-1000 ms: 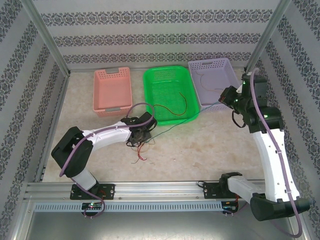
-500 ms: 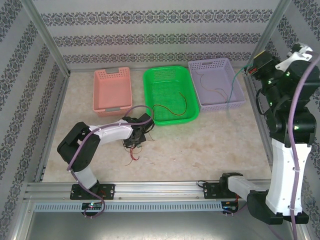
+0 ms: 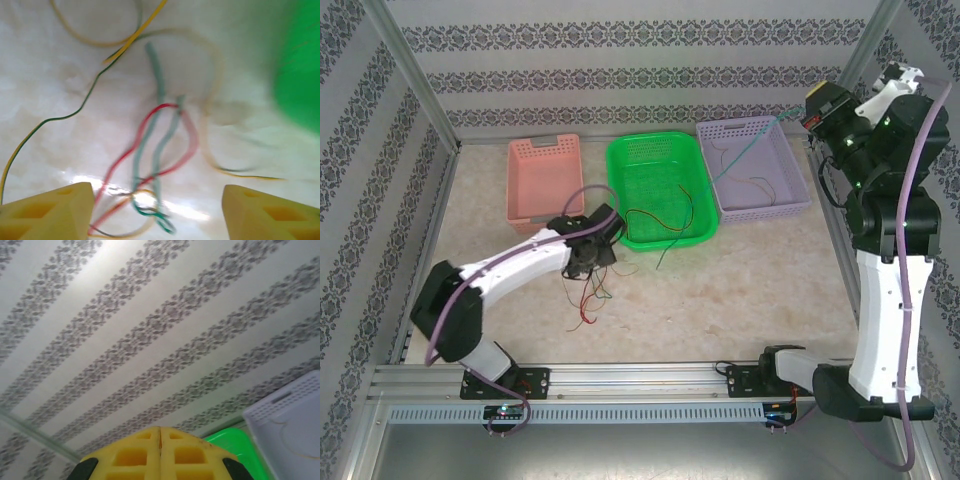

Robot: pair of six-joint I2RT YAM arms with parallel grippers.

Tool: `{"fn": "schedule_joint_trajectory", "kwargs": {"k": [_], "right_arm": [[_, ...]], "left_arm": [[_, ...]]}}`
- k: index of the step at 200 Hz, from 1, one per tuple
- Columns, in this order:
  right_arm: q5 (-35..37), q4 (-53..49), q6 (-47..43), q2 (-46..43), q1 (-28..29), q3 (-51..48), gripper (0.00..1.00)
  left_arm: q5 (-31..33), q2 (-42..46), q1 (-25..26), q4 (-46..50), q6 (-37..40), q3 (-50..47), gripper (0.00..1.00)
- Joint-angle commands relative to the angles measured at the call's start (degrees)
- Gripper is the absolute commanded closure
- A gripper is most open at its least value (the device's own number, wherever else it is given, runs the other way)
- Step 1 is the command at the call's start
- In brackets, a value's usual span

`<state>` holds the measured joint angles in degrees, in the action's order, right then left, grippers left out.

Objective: Untangle the cables

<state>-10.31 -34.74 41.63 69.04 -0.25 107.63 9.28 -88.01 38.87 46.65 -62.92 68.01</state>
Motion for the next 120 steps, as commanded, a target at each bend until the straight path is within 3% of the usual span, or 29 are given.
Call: {"fn": "schedule_joint_trajectory", "kwargs": {"k": [1,37,60,72,81,120], "right_arm": [[-11.0,8.6,5.8,2.4,0.3,0.5,1.0],[-17.3,13.1,7.9,6.8,6.2,1.8,1.0],[-17.6,12.2,6.9,8.9,9.9,2.2,1.0],[-16.9,11.6,6.6,9.8,11.3,2.2,1.0],[-16.4,10.7,6.4,10.7,12.1,2.6,1.0],[-15.3,7.9,6.2,15.6,16.5,7.0,1.0]], "left_arm": [[0.8,6.3,-1.4,5.8,-4.2,5.5,0.29],[-1.8,15.1,-5.1,5.1,-16.6,8.6,0.27],[-7.0,17.3,-6.8,-4.4,-19.6,9.5,0.29],[-9.9,16.1,-6.8,-13.3,-13.2,12.3,0.35],[-12.5,14.9,-6.7,-17.9,-4.2,15.1,0.35],[-17.6,15.6,-6.1,-20.9,29.9,18.8,0.35]]}}
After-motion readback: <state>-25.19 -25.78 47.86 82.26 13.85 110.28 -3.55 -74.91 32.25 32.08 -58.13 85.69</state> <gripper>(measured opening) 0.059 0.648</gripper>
